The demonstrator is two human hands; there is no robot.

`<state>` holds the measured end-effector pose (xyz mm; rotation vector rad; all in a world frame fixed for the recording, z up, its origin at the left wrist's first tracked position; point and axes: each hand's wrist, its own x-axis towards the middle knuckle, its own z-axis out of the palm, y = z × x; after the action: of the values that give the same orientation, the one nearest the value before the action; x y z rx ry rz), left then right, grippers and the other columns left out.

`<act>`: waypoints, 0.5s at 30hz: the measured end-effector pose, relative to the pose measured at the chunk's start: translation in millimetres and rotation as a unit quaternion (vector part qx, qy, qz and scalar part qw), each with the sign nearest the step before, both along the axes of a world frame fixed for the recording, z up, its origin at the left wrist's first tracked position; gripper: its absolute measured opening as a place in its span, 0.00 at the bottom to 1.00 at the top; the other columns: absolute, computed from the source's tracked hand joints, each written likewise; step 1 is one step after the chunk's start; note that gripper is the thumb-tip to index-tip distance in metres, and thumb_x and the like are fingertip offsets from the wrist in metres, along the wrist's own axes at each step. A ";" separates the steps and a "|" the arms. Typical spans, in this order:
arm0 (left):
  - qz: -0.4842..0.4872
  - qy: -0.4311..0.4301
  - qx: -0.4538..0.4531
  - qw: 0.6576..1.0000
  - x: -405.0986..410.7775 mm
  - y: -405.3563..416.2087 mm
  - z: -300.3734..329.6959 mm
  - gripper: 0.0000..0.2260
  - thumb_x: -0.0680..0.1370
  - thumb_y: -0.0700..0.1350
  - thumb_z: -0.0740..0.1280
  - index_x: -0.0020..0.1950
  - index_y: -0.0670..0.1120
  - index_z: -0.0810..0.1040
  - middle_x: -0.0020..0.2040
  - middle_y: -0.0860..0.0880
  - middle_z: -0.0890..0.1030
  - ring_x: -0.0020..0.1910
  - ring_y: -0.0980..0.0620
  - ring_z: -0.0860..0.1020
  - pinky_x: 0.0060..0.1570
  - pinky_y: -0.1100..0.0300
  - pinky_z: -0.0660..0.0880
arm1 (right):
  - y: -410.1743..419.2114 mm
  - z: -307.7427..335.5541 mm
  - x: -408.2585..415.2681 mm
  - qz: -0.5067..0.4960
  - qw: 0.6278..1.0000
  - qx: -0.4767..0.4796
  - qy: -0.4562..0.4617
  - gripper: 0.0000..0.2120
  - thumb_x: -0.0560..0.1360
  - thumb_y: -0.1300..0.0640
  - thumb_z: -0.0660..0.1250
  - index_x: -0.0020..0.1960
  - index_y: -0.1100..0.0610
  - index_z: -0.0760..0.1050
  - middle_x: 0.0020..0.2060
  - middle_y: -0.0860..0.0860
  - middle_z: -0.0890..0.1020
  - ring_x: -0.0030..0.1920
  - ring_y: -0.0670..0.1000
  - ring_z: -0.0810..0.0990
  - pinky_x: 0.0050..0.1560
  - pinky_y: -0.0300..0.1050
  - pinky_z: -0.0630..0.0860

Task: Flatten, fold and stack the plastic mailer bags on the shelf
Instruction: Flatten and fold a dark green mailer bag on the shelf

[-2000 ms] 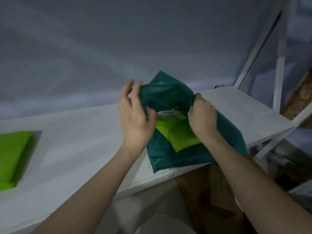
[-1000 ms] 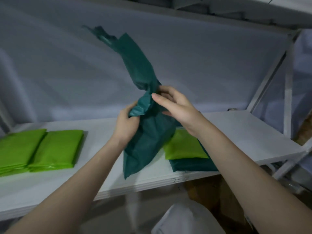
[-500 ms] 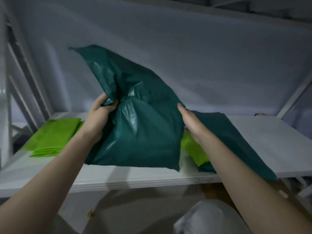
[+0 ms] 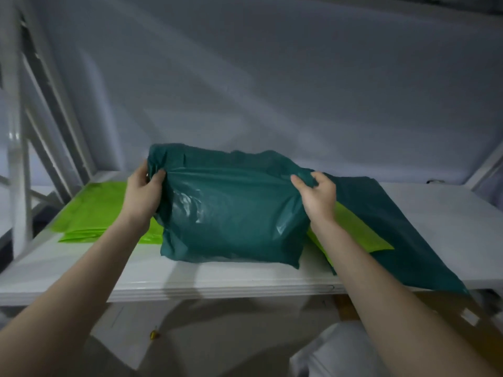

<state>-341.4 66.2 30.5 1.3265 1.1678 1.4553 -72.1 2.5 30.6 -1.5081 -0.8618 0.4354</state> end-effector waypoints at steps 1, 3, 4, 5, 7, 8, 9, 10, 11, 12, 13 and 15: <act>-0.006 -0.010 -0.009 1.000 0.6 -0.3 -2.6 0.12 0.78 0.37 0.58 0.51 0.53 0.75 0.48 0.50 0.79 0.48 0.52 0.77 0.49 0.57 0.74 | -0.1 -4.1 1.1 -0.006 1.000 0.001 -0.010 0.13 0.73 0.54 0.70 0.42 0.66 0.74 0.38 0.60 0.78 0.39 0.59 0.77 0.41 0.49 0.73; -0.021 -0.044 -0.036 0.998 1.0 0.6 -4.8 0.14 0.74 0.35 0.57 0.45 0.53 0.76 0.42 0.51 0.79 0.42 0.52 0.76 0.42 0.57 0.73 | -1.0 -8.5 3.5 -0.007 1.000 0.005 -0.003 0.18 0.76 0.52 0.66 0.36 0.66 0.70 0.31 0.58 0.69 0.33 0.54 0.68 0.36 0.45 0.65; -0.029 -0.060 -0.047 0.997 0.4 2.7 -4.5 0.13 0.72 0.36 0.58 0.43 0.52 0.76 0.40 0.50 0.78 0.42 0.50 0.76 0.41 0.56 0.72 | -1.5 -8.2 4.9 -0.001 1.000 0.006 0.018 0.19 0.76 0.52 0.65 0.33 0.63 0.67 0.29 0.56 0.65 0.32 0.52 0.65 0.35 0.45 0.61; -0.037 -0.075 -0.056 0.995 -1.3 4.6 -2.3 0.09 0.71 0.40 0.60 0.42 0.52 0.77 0.40 0.49 0.79 0.43 0.47 0.77 0.41 0.55 0.72 | -1.9 -7.1 7.4 0.011 0.999 0.008 0.050 0.18 0.76 0.53 0.65 0.32 0.60 0.65 0.29 0.56 0.64 0.32 0.52 0.64 0.36 0.45 0.60; -0.056 -0.112 -0.059 0.990 -3.0 13.9 3.0 0.10 0.70 0.49 0.66 0.49 0.48 0.80 0.48 0.45 0.81 0.53 0.42 0.79 0.53 0.50 0.74 | -2.4 -0.9 12.8 0.043 0.993 0.012 0.108 0.15 0.74 0.54 0.67 0.33 0.59 0.68 0.30 0.56 0.67 0.34 0.52 0.67 0.40 0.45 0.62; -0.066 -0.130 -0.052 0.988 -2.5 15.6 8.5 0.15 0.71 0.53 0.67 0.52 0.46 0.81 0.53 0.45 0.82 0.57 0.43 0.78 0.60 0.49 0.73 | -1.7 3.1 14.6 0.057 0.990 0.017 0.125 0.14 0.74 0.55 0.67 0.33 0.58 0.69 0.30 0.54 0.70 0.34 0.52 0.70 0.39 0.45 0.64; -0.071 -0.145 -0.038 0.986 -1.5 16.1 15.2 0.16 0.72 0.55 0.67 0.53 0.45 0.82 0.53 0.45 0.82 0.57 0.46 0.79 0.62 0.50 0.73 | 0.0 7.0 16.3 0.070 0.987 0.028 0.142 0.13 0.74 0.57 0.67 0.33 0.57 0.70 0.29 0.52 0.73 0.32 0.51 0.72 0.38 0.43 0.67; -0.075 -0.151 -0.026 0.985 -0.7 17.1 21.2 0.14 0.74 0.55 0.66 0.50 0.47 0.84 0.50 0.48 0.84 0.54 0.49 0.80 0.61 0.53 0.74 | 2.6 11.9 17.0 0.080 0.982 0.043 0.167 0.12 0.74 0.58 0.67 0.33 0.56 0.70 0.29 0.50 0.75 0.31 0.49 0.74 0.35 0.41 0.70; -0.083 -0.154 -0.015 0.984 0.1 17.3 28.8 0.12 0.76 0.54 0.64 0.45 0.50 0.85 0.46 0.51 0.84 0.50 0.53 0.81 0.58 0.56 0.75 | 5.8 17.7 17.3 0.086 0.975 0.061 0.197 0.11 0.74 0.60 0.68 0.35 0.56 0.69 0.29 0.49 0.75 0.30 0.48 0.76 0.34 0.39 0.72; -0.088 -0.154 -0.005 0.984 1.6 18.6 35.5 0.12 0.77 0.54 0.64 0.41 0.52 0.85 0.43 0.54 0.85 0.47 0.55 0.81 0.56 0.58 0.75 | 8.1 24.4 16.8 0.087 0.968 0.073 0.223 0.11 0.74 0.61 0.68 0.36 0.55 0.68 0.31 0.50 0.76 0.31 0.48 0.76 0.34 0.40 0.73; -0.088 -0.155 0.002 0.984 2.1 20.1 41.7 0.12 0.77 0.53 0.64 0.39 0.53 0.85 0.41 0.55 0.85 0.46 0.56 0.81 0.54 0.59 0.76 | 10.1 30.9 16.9 0.089 0.964 0.084 0.236 0.10 0.73 0.60 0.68 0.38 0.54 0.67 0.33 0.50 0.76 0.32 0.48 0.77 0.35 0.40 0.74; -0.083 -0.152 0.018 0.985 0.8 23.4 50.5 0.10 0.76 0.52 0.66 0.41 0.51 0.85 0.42 0.53 0.85 0.46 0.55 0.82 0.52 0.60 0.77 | 12.5 42.1 17.0 0.103 0.965 0.089 0.224 0.08 0.74 0.59 0.68 0.41 0.54 0.69 0.35 0.50 0.76 0.35 0.49 0.77 0.38 0.42 0.73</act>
<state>-340.6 89.5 81.1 1.1460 0.8172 1.5004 -55.1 15.0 72.8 -1.0977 -0.6759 0.7967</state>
